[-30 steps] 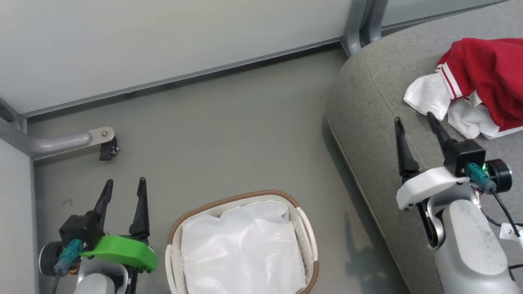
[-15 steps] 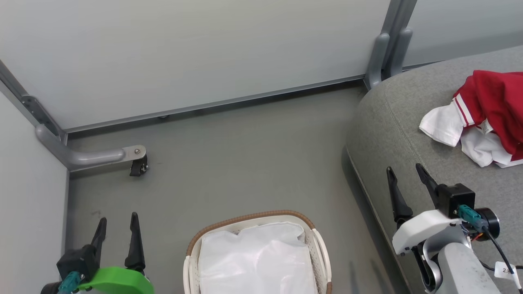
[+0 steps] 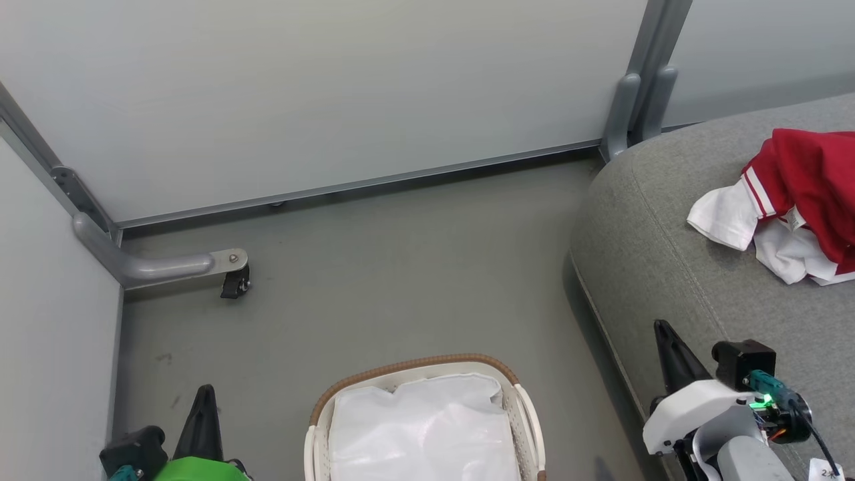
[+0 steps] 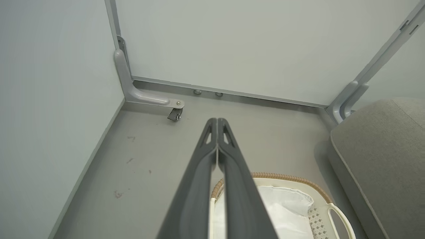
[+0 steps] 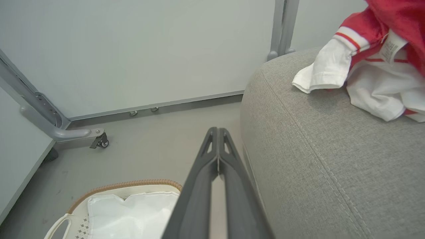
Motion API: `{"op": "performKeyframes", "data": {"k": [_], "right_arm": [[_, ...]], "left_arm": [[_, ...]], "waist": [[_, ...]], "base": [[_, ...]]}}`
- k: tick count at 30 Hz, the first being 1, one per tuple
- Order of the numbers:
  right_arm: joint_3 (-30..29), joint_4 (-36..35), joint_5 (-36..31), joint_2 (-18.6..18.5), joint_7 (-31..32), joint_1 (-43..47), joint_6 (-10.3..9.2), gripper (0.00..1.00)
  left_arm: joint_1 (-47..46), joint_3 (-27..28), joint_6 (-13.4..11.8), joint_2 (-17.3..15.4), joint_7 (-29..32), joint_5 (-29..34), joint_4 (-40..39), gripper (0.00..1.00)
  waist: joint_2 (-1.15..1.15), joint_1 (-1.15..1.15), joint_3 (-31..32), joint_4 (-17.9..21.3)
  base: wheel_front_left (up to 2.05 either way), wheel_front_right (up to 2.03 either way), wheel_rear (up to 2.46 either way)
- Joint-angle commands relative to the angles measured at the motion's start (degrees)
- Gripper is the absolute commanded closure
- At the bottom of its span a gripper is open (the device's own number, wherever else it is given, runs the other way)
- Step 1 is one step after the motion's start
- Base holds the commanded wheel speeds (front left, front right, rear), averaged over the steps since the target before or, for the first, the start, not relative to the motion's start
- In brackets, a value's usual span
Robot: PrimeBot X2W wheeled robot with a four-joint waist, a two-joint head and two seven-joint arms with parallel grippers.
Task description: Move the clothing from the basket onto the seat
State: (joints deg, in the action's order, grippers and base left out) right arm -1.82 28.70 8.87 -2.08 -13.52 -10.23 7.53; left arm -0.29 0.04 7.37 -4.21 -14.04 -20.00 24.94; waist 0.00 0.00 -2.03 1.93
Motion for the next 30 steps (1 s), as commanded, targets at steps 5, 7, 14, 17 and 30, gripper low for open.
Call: {"op": "performKeyframes", "data": {"k": [5, 7, 14, 17, 30], "right_arm": [[-0.6, -2.2, 7.6, -0.3, 1.7, -0.7, -0.01, 1.00], [-0.6, -2.6, 9.9, -0.3, 2.1, -0.4, -0.01, 1.00], [-0.8, -4.1, 17.1, -0.4, 3.7, 0.2, -0.01, 1.00], [-1.0, -4.7, 20.3, -0.4, 4.4, 0.4, -0.01, 1.00], [-1.6, -6.6, 31.9, -0.5, 7.2, 1.1, -0.02, 1.00]], "left_arm": [[-0.9, 0.9, 0.0, 0.0, 1.8, -6.6, -1.8, 1.00], [-1.1, 1.0, 0.0, 0.0, 2.3, -8.5, -2.1, 1.00], [-1.6, 1.5, 0.0, 0.1, 4.1, -14.7, -3.0, 1.00], [-1.8, 1.7, 0.0, 0.2, 4.8, -17.6, -3.4, 1.00], [-2.7, 2.6, 0.1, 0.4, 7.7, -27.6, -4.8, 1.00]], "waist": [[0.00, 0.00, 0.1, -0.1], [0.00, 0.00, 0.1, -0.1], [0.00, 0.00, 0.2, -0.2], [0.00, 0.00, 0.3, -0.3], [0.00, 0.00, 0.5, -0.5]], "base": [[0.00, 0.00, 0.00], [0.00, 0.00, 0.00], [0.00, 0.00, 0.00], [0.00, 0.00, 0.00], [0.00, 0.00, 0.00]]}}
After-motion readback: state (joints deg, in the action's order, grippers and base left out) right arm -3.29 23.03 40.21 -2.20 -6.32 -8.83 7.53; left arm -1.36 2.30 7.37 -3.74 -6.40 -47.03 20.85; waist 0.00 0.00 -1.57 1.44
